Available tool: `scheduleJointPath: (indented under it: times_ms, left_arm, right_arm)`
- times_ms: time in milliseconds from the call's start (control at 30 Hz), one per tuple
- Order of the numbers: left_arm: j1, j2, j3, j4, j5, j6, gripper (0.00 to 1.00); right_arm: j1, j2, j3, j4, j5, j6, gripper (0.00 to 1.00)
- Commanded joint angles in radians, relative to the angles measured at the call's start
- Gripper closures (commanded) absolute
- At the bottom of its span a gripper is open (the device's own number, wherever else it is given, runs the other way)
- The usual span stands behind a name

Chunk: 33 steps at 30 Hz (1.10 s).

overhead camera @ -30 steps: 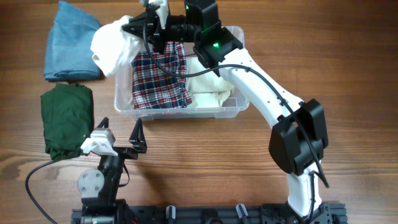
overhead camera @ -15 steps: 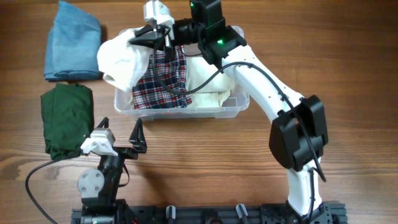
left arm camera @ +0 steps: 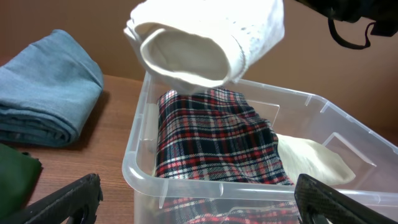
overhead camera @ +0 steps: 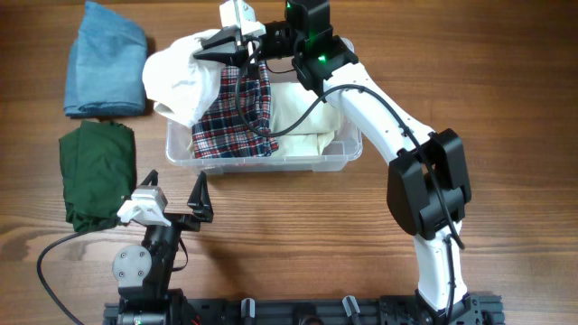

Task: Pack container
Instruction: 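Lower the white shirt onto the plaid shirt and release it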

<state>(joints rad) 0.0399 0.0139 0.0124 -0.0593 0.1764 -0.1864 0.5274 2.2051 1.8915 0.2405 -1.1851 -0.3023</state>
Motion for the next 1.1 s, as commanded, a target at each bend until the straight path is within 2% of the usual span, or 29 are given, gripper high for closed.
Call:
scheduleJointPath:
  times_ms: [0,433,467,533,600,667,933,1067]
  left_arm:
    - [0.005,-0.005,-0.006,-0.001,-0.010,-0.005,0.00]
    - [0.005,-0.005,-0.006,-0.001,-0.010,-0.005,0.00]
    - [0.005,-0.005,-0.006,-0.001,-0.010,-0.005,0.00]
    - [0.005,-0.005,-0.006,-0.001,-0.010,-0.005,0.00]
    - [0.005,-0.005,-0.006,-0.001,-0.010,-0.005,0.00]
    - [0.005,-0.005,-0.006,-0.001,-0.010,-0.005,0.00]
    - [0.005,-0.005,-0.006,-0.001,-0.010,-0.005,0.00]
    - [0.005,-0.005,-0.006,-0.001,-0.010,-0.005,0.00]
  right_arm:
    - [0.004,0.023,0.018,-0.053,-0.055,0.016,0.96]
    - [-0.031,0.043,0.018,-0.335,-0.050,0.017,0.95]
    - [-0.034,0.043,0.018,-0.348,-0.050,0.018,0.90]
    - [-0.034,0.043,0.018,-0.364,-0.051,0.020,0.64]
    - [-0.034,0.043,0.018,-0.365,-0.051,0.062,0.45]
    - [-0.034,0.043,0.018,-0.365,-0.051,0.109,0.38]
    - [-0.034,0.043,0.018,-0.366,-0.119,0.270,0.36]
    - [-0.034,0.043,0.018,-0.407,-0.152,0.354,0.43]
